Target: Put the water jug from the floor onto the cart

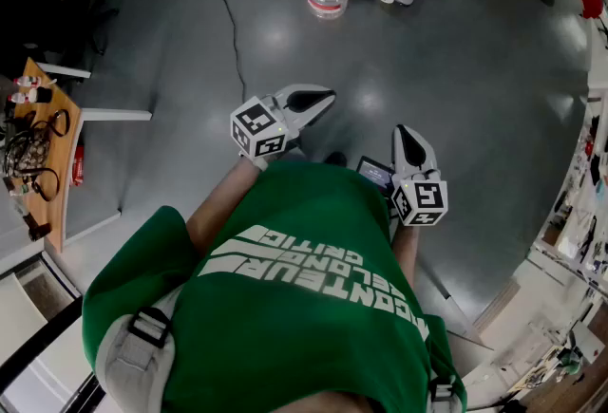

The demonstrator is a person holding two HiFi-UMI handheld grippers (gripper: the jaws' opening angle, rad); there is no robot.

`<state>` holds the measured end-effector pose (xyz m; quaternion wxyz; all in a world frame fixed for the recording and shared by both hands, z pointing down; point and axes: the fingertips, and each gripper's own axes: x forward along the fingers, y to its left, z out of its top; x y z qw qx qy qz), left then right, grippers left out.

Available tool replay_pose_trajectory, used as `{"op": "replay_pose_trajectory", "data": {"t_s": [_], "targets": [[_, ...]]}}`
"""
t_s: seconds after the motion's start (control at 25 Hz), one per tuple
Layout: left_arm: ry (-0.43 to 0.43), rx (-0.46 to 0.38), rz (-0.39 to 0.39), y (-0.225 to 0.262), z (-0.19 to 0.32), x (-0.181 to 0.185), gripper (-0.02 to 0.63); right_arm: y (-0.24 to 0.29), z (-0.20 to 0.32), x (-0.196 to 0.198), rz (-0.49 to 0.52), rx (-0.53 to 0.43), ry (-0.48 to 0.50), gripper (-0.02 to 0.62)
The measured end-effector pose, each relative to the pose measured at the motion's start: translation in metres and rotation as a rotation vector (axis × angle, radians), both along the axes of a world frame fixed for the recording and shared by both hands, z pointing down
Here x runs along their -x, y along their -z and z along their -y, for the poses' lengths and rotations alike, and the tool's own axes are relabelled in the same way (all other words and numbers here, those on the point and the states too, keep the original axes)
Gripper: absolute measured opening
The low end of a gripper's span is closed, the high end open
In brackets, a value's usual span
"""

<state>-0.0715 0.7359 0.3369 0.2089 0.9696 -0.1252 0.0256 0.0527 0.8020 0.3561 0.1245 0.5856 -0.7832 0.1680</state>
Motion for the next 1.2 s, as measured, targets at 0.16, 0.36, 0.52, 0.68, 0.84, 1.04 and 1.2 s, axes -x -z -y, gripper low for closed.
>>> {"op": "replay_pose_trajectory", "data": {"t_s": [0.16, 0.36, 0.52, 0.68, 0.84, 1.04, 1.2], "targets": [[0.004, 0.004, 0.007, -0.003, -0.002, 0.005, 0.014, -0.001, 0.000, 0.010, 0.003, -0.006, 0.016, -0.008], [0.001, 0.003, 0.006, -0.002, -0.005, 0.008, 0.014, 0.000, 0.002, 0.014, 0.003, -0.007, 0.015, -0.008], [0.009, 0.008, 0.005, -0.002, -0.005, 0.015, 0.014, 0.002, 0.002, 0.018, 0.007, -0.005, 0.004, -0.008], [0.016, 0.017, -0.002, -0.003, -0.009, 0.023, 0.014, 0.001, -0.002, 0.027, 0.011, 0.004, 0.005, -0.008], [0.021, 0.029, -0.002, -0.008, -0.010, 0.034, 0.014, -0.001, -0.002, 0.040, 0.000, 0.020, 0.023, -0.008], [0.026, 0.041, -0.007, -0.011, -0.009, 0.046, 0.014, -0.005, 0.001, 0.056, -0.002, 0.039, 0.039, -0.008], [0.024, 0.015, 0.022, -0.013, -0.003, 0.057, 0.014, -0.008, 0.010, 0.072, -0.005, 0.050, 0.057, -0.008]]}}
